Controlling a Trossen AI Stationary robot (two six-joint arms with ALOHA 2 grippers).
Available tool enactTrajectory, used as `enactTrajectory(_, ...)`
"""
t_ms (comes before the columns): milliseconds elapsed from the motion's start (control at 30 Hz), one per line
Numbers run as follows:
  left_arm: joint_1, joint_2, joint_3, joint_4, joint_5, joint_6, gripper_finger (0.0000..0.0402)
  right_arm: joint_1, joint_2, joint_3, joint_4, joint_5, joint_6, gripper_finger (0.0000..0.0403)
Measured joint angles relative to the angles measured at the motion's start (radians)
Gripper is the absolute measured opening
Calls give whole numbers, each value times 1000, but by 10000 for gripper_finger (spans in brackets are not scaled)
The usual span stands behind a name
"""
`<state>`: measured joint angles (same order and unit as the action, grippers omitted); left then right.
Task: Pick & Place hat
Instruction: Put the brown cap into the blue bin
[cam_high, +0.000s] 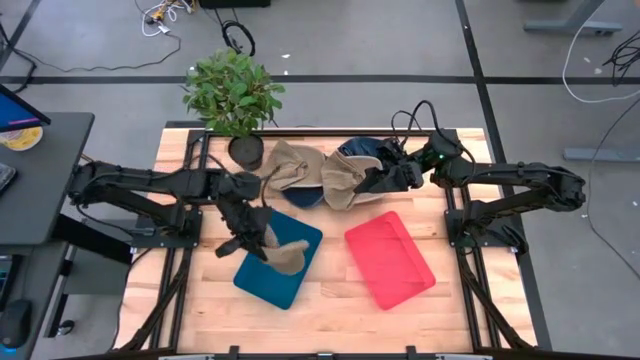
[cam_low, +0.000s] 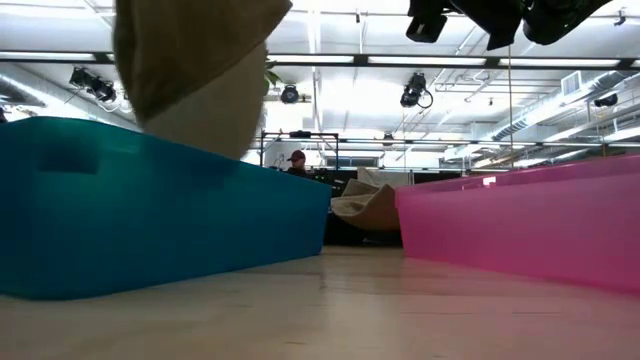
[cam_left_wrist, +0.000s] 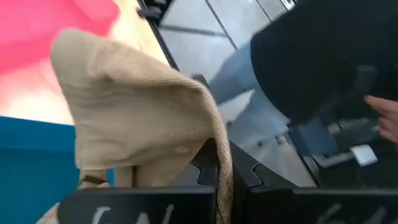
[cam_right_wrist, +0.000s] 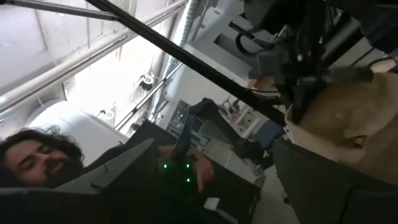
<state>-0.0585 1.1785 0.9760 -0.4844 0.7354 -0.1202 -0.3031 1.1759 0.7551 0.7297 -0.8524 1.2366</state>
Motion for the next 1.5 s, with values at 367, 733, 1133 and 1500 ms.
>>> enactTrajectory(367, -71, 70, 0, -108, 13, 50, 6, 2, 0, 0, -32, 33, -27, 323)
enactTrajectory(733, -39, 170, 0, -103, -37, 167, 5, 8, 0, 0, -56, 52, -45, 323)
enactTrajectory(1133, 95, 242, 0, -54, -172, 274, 6, 32, 0, 0, -76, 60, -44, 323)
enactTrajectory(1500, 159, 344, 0, 14, -203, 328, 5, 32, 1, -1, -86, 60, -42, 323)
